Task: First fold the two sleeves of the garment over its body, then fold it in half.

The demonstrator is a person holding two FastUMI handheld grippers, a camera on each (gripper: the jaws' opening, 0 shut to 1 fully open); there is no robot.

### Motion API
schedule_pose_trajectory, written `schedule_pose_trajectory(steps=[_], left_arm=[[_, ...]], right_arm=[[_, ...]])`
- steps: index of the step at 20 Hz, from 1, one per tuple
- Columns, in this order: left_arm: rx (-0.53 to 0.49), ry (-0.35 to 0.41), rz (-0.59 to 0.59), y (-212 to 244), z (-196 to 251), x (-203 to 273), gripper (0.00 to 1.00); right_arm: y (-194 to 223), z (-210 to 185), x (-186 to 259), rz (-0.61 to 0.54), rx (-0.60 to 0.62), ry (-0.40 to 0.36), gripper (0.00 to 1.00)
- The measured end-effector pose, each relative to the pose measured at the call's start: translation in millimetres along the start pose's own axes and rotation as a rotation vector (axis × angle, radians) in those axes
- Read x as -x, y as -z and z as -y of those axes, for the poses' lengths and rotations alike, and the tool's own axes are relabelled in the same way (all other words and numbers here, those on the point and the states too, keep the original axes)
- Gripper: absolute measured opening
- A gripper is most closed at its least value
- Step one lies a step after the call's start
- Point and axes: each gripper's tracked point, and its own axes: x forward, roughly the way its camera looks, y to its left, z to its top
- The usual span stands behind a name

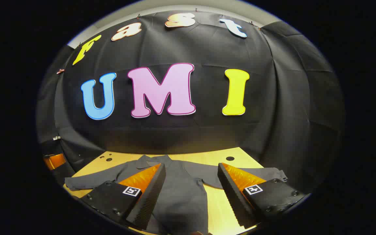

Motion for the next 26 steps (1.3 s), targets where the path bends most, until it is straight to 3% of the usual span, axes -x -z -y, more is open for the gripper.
schedule_pose_trajectory(steps=[2, 3, 9, 20, 24, 26], left_arm=[[-0.050, 0.033, -0.023, 12, 6, -8, 0.92], [-0.066, 0.039, -0.042, 17, 6, -9, 0.95], [-0.016, 0.042, -0.047, 26, 13, -20, 0.96], [-0.123, 0.059, -0.068, 37, 30, -35, 0.96], [-0.182, 0.084, -0.106, 54, 38, -33, 0.96], [-0.183, 0.096, -0.119, 60, 42, -32, 0.96]], right_arm=[[3, 6, -4, -0.002, 0.014, 0.015, 0.99], [8, 7, -3, -0.011, 0.014, 0.014, 0.99], [17, 12, 1, -0.027, 0.044, -0.004, 0.99], [26, 6, -22, -0.082, 0.049, -0.056, 0.99], [31, 37, -42, -0.128, 0.023, 0.005, 0.98], [40, 66, -51, -0.173, 0.034, 0.071, 0.98]])
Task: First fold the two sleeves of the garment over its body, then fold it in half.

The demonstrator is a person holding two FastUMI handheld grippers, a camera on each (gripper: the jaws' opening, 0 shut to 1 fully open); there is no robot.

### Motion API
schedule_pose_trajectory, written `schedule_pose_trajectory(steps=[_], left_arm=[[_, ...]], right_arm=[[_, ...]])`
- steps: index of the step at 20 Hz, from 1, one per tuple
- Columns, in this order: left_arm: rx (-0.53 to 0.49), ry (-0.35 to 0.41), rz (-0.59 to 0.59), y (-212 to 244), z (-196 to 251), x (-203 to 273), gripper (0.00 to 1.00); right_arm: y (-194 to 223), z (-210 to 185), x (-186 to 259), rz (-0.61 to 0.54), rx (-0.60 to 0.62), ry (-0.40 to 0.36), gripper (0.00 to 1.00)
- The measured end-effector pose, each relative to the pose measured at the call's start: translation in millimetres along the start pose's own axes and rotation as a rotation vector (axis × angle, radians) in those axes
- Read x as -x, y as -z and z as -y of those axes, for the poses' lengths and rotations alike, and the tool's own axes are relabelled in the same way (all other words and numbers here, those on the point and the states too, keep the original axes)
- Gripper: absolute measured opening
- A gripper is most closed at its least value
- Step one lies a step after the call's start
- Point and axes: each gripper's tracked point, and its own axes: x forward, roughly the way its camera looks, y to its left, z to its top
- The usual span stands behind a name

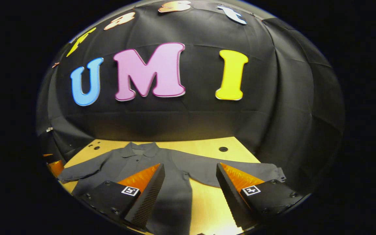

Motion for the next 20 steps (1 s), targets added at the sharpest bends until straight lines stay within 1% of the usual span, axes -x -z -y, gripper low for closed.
schedule_pose_trajectory(steps=[4, 8, 11, 13, 15, 17, 20], left_arm=[[-0.004, 0.013, -0.029, 10, 7, -1, 0.96], [-0.007, 0.021, -0.050, 14, 11, -1, 0.96], [-0.056, 0.039, -0.042, 12, 18, -1, 0.96], [-0.079, 0.056, -0.062, 17, 23, -2, 0.96], [-0.075, 0.075, -0.086, 20, 31, -1, 0.95], [-0.063, 0.102, -0.101, 23, 45, -3, 0.95], [-0.067, 0.133, -0.126, 28, 61, -6, 0.95]], right_arm=[[24, 45, -20, -0.090, 0.005, 0.082, 0.98], [52, 93, -31, -0.175, -0.004, 0.198, 0.98], [67, 124, -39, -0.213, -0.024, 0.260, 0.98], [80, 157, -44, -0.257, -0.037, 0.353, 0.98], [89, 183, -48, -0.284, -0.073, 0.426, 0.98], [97, 204, -56, -0.298, -0.129, 0.472, 0.98], [109, 240, -66, -0.311, -0.175, 0.554, 0.98]])
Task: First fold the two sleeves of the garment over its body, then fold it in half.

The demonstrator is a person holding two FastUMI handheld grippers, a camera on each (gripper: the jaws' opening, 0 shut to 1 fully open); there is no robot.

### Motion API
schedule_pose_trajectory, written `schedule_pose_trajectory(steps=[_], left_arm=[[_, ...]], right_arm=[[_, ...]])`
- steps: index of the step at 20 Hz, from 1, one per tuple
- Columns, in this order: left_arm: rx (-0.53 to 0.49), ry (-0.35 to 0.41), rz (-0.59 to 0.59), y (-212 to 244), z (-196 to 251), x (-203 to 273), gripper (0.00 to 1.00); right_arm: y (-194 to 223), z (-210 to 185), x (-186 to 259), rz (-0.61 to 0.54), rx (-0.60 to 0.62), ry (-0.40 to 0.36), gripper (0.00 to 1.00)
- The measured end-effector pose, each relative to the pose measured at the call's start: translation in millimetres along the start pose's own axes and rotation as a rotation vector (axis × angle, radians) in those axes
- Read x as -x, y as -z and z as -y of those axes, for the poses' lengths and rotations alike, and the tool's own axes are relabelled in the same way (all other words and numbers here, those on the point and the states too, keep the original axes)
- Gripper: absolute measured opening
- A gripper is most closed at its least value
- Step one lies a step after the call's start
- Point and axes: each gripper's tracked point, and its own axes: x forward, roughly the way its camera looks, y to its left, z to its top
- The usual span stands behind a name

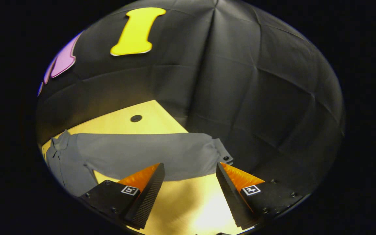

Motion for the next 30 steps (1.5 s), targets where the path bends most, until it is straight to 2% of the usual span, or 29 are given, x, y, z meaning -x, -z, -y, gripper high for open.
schedule_pose_trajectory(steps=[4, 7, 9, 11, 15, 17, 19, 22, 25, 30], left_arm=[[-0.012, 0.053, -0.014, 1, 19, -12, 0.95], [0.027, 0.082, -0.041, 3, 27, -21, 0.95], [0.040, 0.074, -0.050, 2, 24, -23, 0.95], [0.033, 0.063, -0.055, 4, 19, -24, 0.95], [-0.053, 0.045, -0.080, 17, 9, -21, 0.95], [-0.070, 0.047, -0.083, 21, 9, -16, 0.95], [-0.068, 0.044, -0.087, 23, 8, -13, 0.95], [-0.028, 0.044, -0.077, 16, 7, -10, 0.96], [-0.020, 0.029, -0.066, 11, 4, -11, 0.95], [0.052, 0.003, -0.100, 27, -7, -13, 0.95]], right_arm=[[11, 24, -30, -0.079, -0.080, 0.047, 0.98], [22, 38, -52, -0.128, -0.054, 0.072, 0.98], [26, 41, -61, -0.148, -0.041, 0.077, 0.98], [31, 36, -66, -0.186, -0.091, 0.055, 0.98], [26, 25, -82, -0.170, -0.140, 0.025, 0.98], [40, 28, -88, -0.210, -0.148, 0.045, 0.99], [52, 26, -95, -0.260, -0.141, 0.053, 0.99], [49, 26, -97, -0.218, -0.144, 0.055, 0.99], [52, 26, -95, -0.242, -0.140, 0.032, 0.98], [52, 9, -94, -0.275, -0.129, -0.041, 0.10]])
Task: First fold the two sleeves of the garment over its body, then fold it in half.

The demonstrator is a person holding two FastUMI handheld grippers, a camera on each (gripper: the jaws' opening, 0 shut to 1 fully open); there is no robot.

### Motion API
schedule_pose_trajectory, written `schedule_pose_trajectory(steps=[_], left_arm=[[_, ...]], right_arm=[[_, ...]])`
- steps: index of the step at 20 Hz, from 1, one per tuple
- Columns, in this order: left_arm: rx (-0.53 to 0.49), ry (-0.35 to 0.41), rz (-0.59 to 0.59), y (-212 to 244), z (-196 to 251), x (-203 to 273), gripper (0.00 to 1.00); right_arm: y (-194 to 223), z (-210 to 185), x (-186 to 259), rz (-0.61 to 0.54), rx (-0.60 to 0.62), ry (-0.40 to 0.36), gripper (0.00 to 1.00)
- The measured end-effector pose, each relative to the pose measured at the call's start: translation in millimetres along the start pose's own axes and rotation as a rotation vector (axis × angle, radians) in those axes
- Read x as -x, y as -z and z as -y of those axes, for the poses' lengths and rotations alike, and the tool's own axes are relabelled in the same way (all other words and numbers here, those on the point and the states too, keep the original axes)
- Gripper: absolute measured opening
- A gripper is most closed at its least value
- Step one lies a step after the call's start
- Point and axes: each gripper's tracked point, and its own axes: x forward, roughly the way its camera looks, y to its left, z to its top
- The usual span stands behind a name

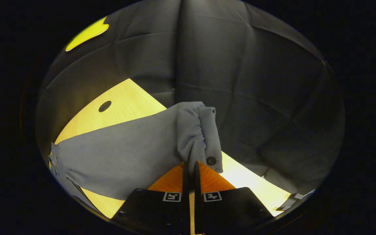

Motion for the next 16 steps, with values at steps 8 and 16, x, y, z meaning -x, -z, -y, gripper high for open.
schedule_pose_trajectory(steps=[8, 16], left_arm=[[0.097, -0.052, -0.054, 25, -22, 6, 0.95], [0.105, -0.095, -0.051, 33, -46, 15, 0.95]], right_arm=[[-11, -8, 15, 0.010, 0.080, -0.054, 0.05], [-61, -45, 66, 0.163, 0.223, -0.160, 0.05]])
